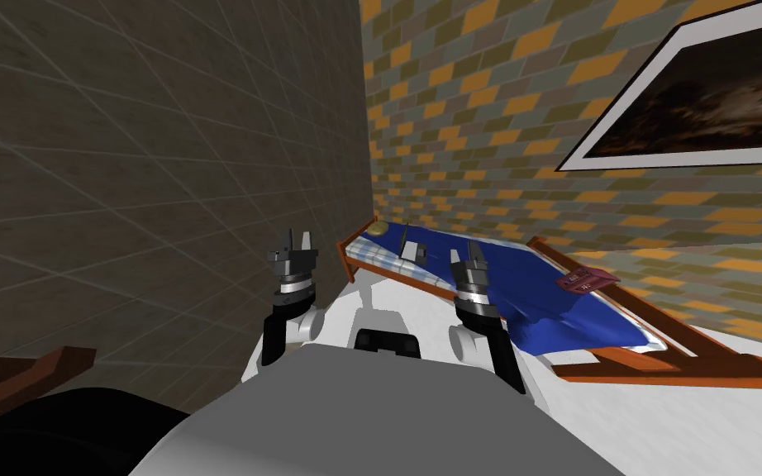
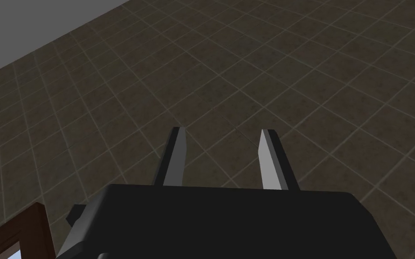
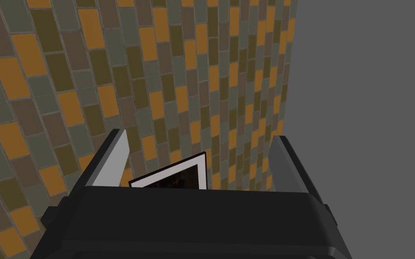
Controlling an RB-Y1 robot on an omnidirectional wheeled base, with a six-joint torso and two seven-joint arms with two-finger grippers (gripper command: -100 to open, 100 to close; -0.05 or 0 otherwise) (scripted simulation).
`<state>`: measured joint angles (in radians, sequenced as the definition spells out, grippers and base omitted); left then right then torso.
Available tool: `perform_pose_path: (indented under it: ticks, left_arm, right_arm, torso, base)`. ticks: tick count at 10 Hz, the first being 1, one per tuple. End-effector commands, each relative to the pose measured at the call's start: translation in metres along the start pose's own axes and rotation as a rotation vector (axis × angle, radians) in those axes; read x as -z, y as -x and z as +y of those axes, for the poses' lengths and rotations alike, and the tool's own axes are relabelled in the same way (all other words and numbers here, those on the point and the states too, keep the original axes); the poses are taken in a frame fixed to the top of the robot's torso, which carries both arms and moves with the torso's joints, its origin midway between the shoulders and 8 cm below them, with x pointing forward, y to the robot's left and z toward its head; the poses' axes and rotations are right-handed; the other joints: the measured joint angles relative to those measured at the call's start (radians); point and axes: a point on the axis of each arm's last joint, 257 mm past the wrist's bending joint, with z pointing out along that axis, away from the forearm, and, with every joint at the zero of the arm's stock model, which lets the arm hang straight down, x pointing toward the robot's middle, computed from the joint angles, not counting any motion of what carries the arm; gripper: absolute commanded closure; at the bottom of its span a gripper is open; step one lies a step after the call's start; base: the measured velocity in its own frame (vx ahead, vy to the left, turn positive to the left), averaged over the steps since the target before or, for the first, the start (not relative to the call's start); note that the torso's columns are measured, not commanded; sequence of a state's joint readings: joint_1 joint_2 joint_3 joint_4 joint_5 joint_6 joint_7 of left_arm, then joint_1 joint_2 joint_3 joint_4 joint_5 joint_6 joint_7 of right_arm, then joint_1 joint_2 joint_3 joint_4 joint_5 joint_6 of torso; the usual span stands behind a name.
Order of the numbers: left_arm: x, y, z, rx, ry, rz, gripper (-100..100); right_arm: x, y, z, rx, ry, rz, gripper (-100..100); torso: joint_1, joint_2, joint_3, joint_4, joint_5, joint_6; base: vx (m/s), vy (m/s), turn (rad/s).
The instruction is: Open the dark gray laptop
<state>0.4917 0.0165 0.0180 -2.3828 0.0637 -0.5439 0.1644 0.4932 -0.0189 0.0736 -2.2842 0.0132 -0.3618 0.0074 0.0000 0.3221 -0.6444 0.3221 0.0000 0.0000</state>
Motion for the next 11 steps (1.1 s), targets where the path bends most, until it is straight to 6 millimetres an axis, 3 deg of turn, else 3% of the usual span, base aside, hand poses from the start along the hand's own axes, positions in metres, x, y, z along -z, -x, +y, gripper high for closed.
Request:
perform_pose_path:
  ticks: [1, 4, 5, 7, 11]
  left_arm:
    - [0.000, 0.000, 0.000, 0.000, 0.000, 0.000, 0]
    - [0.000, 0.000, 0.000, 0.000, 0.000, 0.000, 0]
    - [0.000, 0.000, 0.000, 0.000, 0.000, 0.000, 0]
    - [0.000, 0.000, 0.000, 0.000, 0.001, 0.000, 0]
    - [0.000, 0.000, 0.000, 0.000, 0.001, 0.000, 0]
  right_arm:
    - [0.000, 0.000, 0.000, 0.000, 0.000, 0.000, 0]
    - [0.000, 0.000, 0.000, 0.000, 0.000, 0.000, 0]
    - [0.003, 0.003, 0.002, -0.019, 0.004, 0.021, -100]
    - [0.006, 0.010, 0.005, -0.061, 0.011, 0.025, -100]
    - [0.013, 0.028, 0.013, -0.166, 0.032, 0.002, -100]
  torso:
    - [0.000, 0.074, -0.147, 0.074, 0.000, 0.000]
    - [0.000, 0.296, -0.590, 0.295, 0.000, 0.000]
    - [0.000, 0.369, -0.738, 0.369, 0.000, 0.000]
    - [0.001, 0.412, -0.827, 0.412, 0.000, 0.000]
    - [0.000, 0.416, -0.832, 0.416, 0.000, 0.000]
  base:
    - [0.000, 0.000, 0.000]
    - [0.000, 0.000, 0.000]
    - [0.018, 0.009, 0.152]
    - [0.027, 0.017, 0.141]
    - [0.038, 0.022, 0.150]
